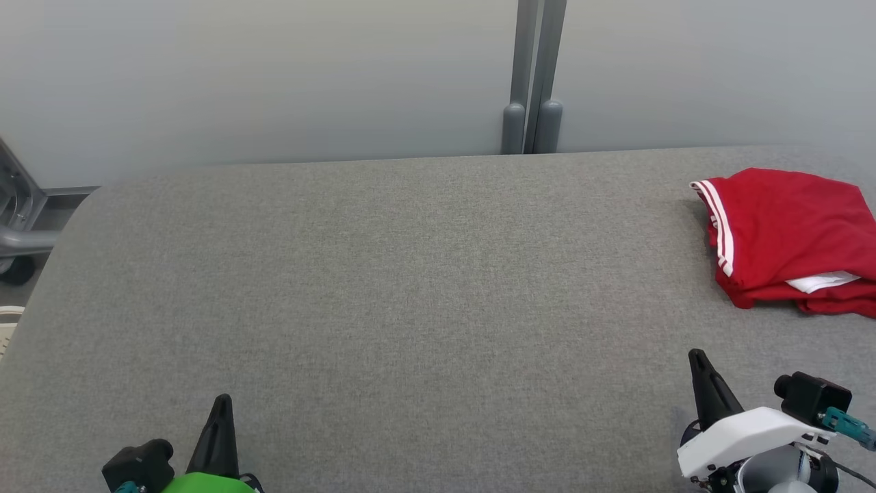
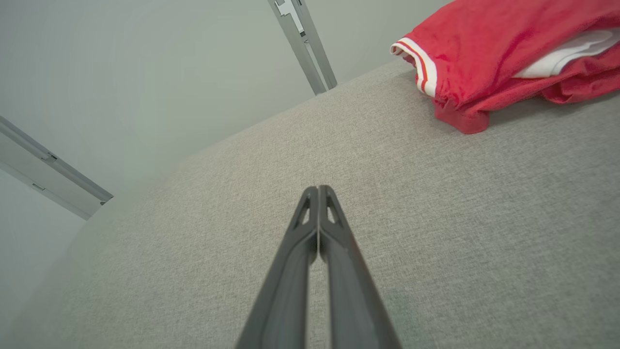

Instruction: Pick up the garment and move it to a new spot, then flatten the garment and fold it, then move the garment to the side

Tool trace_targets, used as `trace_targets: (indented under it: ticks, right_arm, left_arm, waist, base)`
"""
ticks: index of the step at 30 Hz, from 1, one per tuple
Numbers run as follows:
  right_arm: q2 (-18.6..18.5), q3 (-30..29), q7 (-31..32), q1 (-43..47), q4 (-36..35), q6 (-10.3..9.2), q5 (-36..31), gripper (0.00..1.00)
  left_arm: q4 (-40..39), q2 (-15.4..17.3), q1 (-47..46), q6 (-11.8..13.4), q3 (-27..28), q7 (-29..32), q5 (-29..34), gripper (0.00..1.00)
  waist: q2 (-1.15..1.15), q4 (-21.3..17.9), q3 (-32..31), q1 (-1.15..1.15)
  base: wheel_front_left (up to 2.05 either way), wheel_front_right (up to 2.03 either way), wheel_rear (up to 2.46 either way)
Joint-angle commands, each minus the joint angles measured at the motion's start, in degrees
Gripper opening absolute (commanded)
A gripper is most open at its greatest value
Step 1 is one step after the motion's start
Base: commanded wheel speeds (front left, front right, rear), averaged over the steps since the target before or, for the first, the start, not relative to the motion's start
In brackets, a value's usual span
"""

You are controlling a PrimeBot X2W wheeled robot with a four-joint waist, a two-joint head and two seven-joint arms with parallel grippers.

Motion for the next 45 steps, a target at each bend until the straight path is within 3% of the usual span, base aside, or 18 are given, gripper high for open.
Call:
trace_targets:
  ticks: [1, 21, 45]
  right_arm:
    - [-0.3, -0.4, 0.3, -0.9, -1.3, 0.0, 2.0, 0.0]
    - [-0.4, -2.9, 3.6, -0.7, -2.9, 0.0, 18.8, 0.0]
    - [-0.5, -5.3, 6.8, -0.7, -4.2, 0.0, 34.6, 0.0]
  left_arm:
    - [-1.0, 0.1, -1.6, -0.3, 0.5, 0.4, -2.1, 0.0]
    - [-1.9, -1.0, -4.0, -1.4, 1.7, 4.5, -19.1, 0.0]
    - [-2.7, -2.0, -6.3, -2.6, 3.0, 8.6, -35.0, 0.0]
  waist:
    - [0.0, 0.0, 0.0, 0.0]
    - [0.0, -0.5, 0.4, 0.0]
    - [0.0, -1.0, 0.9, 0.0]
  base:
    - [0.0, 0.0, 0.0]
    - [0.0, 0.0, 0.0]
    - [0.0, 0.0, 0.0]
